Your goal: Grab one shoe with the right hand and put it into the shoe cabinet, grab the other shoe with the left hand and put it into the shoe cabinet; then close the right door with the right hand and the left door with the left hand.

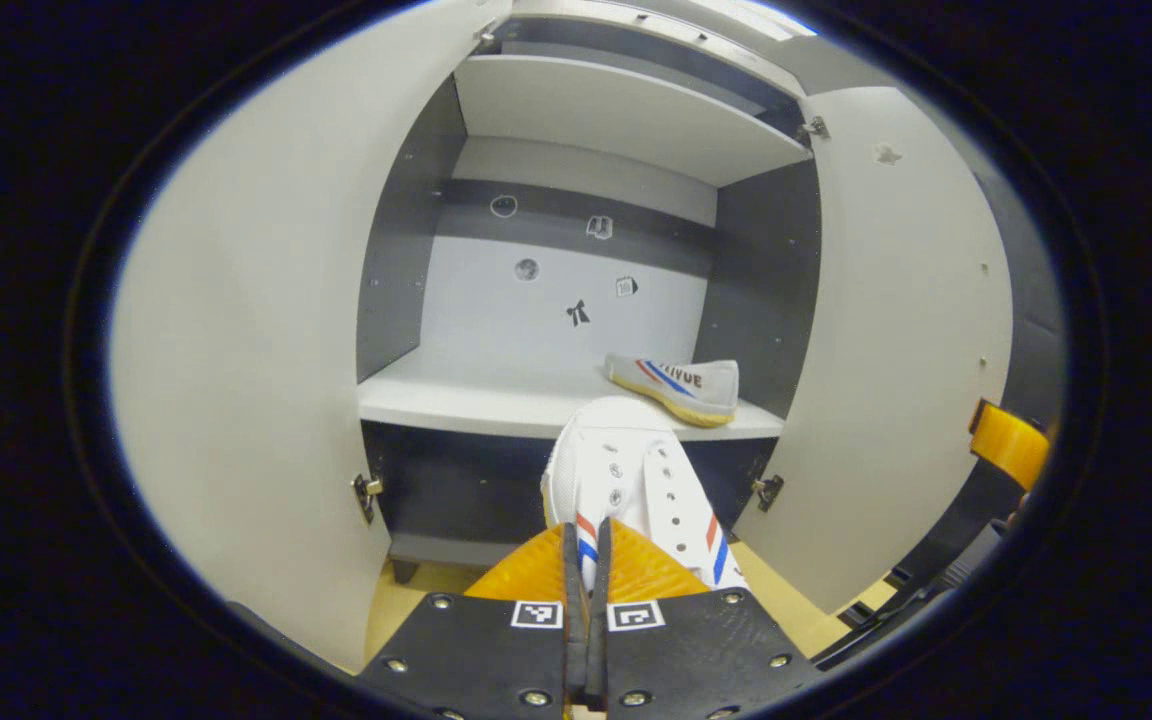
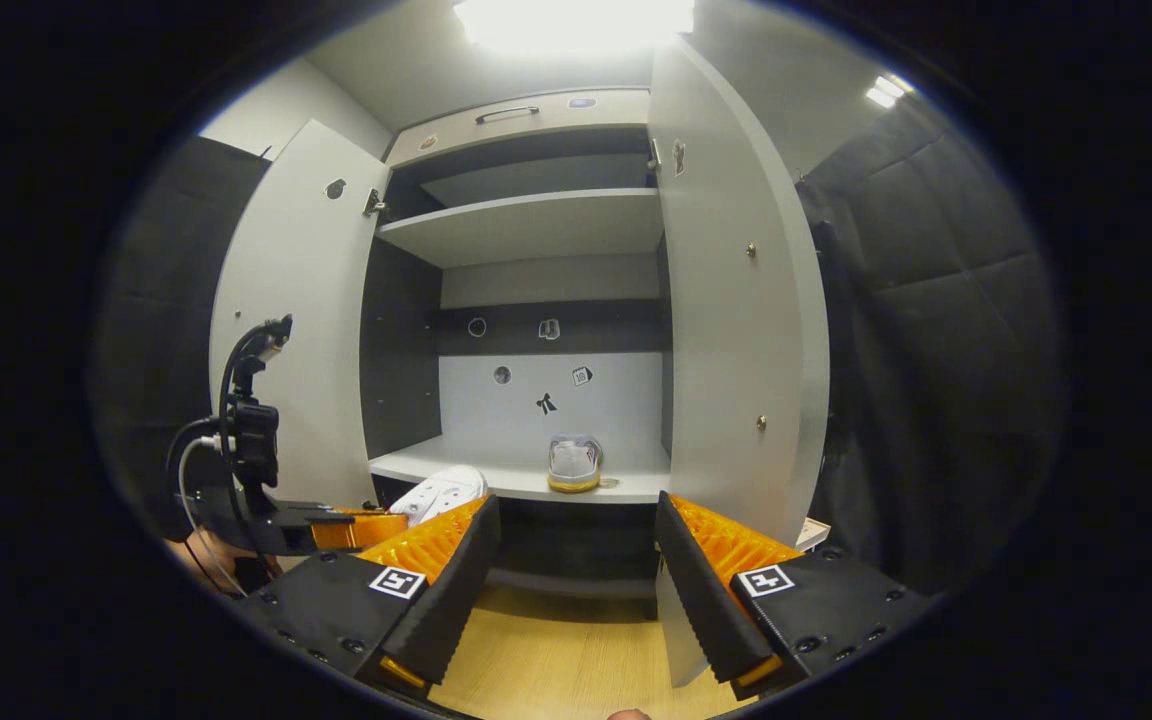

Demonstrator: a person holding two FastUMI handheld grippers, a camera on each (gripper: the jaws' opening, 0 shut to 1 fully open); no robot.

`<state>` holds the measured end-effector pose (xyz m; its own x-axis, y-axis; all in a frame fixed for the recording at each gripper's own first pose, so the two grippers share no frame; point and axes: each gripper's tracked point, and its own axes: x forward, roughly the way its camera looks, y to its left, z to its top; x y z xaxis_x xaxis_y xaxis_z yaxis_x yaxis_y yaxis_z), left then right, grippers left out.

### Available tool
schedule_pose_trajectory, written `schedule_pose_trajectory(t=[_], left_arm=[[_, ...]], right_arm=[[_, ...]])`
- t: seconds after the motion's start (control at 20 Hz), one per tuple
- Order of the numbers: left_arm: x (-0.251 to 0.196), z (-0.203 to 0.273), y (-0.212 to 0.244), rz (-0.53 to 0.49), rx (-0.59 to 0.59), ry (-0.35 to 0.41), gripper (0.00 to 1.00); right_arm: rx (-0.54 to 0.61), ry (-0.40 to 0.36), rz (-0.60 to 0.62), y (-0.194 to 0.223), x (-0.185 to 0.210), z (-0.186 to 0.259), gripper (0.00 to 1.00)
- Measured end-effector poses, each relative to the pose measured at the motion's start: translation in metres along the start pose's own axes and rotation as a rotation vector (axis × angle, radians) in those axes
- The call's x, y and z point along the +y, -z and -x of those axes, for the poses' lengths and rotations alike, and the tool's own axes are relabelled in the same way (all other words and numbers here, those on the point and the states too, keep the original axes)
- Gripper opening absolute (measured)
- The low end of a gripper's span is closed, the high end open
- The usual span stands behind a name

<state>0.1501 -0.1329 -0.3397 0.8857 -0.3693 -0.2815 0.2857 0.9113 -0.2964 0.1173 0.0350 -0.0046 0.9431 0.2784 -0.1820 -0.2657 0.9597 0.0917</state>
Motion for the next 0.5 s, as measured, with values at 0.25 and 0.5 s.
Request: schedule_pose_trajectory(t=[0.25, 0.5], left_arm=[[0.000, 0.001, -0.001, 0.002, -0.057, -0.015, 0.01], [0.000, 0.007, -0.007, -0.004, -0.104, -0.039, 0.01]], right_arm=[[0.008, 0.007, 0.000, 0.007, -0.005, 0.004, 0.98], [0.018, 0.024, -0.006, 0.014, -0.015, 0.004, 0.94]])
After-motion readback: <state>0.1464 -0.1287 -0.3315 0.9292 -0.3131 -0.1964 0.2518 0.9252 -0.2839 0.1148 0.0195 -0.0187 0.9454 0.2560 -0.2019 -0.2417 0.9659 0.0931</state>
